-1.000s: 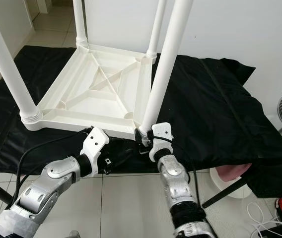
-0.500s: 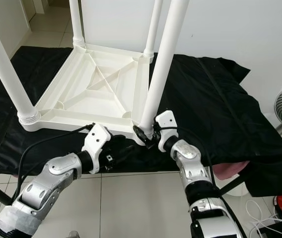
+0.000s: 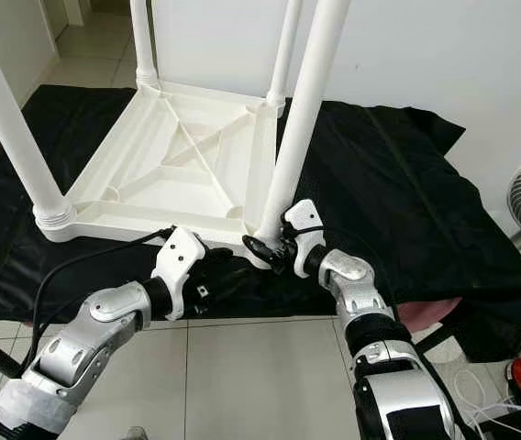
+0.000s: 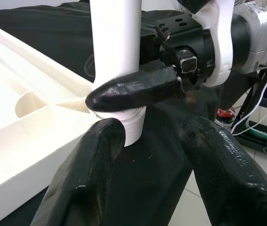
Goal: Building children table
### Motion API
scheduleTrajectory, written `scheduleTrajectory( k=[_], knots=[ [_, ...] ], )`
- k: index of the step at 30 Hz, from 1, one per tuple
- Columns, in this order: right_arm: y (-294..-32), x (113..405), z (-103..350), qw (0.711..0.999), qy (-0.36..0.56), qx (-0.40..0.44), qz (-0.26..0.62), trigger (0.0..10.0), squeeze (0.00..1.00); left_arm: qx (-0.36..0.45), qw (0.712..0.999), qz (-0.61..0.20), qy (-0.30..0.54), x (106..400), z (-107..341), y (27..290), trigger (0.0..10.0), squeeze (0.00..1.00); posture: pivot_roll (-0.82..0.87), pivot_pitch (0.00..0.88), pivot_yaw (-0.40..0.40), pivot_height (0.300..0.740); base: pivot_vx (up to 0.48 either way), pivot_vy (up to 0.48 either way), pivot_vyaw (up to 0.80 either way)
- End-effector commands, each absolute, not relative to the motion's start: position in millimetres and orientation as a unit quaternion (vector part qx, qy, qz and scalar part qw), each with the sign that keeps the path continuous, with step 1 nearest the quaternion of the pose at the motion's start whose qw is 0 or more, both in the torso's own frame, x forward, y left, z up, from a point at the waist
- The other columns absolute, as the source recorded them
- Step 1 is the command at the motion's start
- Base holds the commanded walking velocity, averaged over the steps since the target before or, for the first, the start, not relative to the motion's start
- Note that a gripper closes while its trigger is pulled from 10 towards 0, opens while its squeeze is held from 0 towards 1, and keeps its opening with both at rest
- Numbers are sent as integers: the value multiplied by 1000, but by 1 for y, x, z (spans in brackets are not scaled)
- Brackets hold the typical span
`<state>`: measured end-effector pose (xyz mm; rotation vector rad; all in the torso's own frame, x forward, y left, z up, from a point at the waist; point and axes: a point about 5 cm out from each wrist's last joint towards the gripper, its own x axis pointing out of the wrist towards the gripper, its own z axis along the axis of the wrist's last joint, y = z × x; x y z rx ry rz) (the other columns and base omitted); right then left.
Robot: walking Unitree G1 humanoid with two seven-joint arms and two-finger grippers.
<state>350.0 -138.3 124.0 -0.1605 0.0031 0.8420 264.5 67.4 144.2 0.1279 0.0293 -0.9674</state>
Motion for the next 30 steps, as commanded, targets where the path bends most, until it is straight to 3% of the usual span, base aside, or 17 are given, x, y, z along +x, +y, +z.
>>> scheduleTrajectory(
  k=[1,5,6,7,8,16,24,30],
  knots=[
    [-139,351,122,909,6,-84,408,0,0,61,869,-490,19,263,143,66,10000,0,40,0,-80,740,0,0,0],
    [-141,351,119,911,14,-89,403,0,0,73,867,-492,20,265,141,65,10000,0,48,0,-80,740,0,0,0],
    [-142,351,118,913,15,-86,400,2784,0,66,866,-495,18,265,143,64,10000,0,48,0,-81,740,0,0,0],
    [-143,351,118,914,16,-84,396,4667,0,61,866,-496,16,264,145,64,10000,0,48,0,-80,740,0,0,0],
    [-143,352,118,915,14,-82,395,10000,0,62,865,-497,16,264,145,63,10000,0,46,0,-73,740,0,0,0],
    [-144,354,121,925,-2,-57,376,10000,0,67,862,-502,19,262,143,64,10000,0,40,0,-73,740,0,0,0],
    [-143,353,113,961,2,-40,275,10000,0,62,872,-486,13,270,146,67,10000,0,18,0,-84,740,0,0,0],
    [-134,348,111,972,-13,-26,233,10000,0,65,870,-488,13,270,145,65,10000,0,13,0,-86,740,0,0,0]
  ],
)
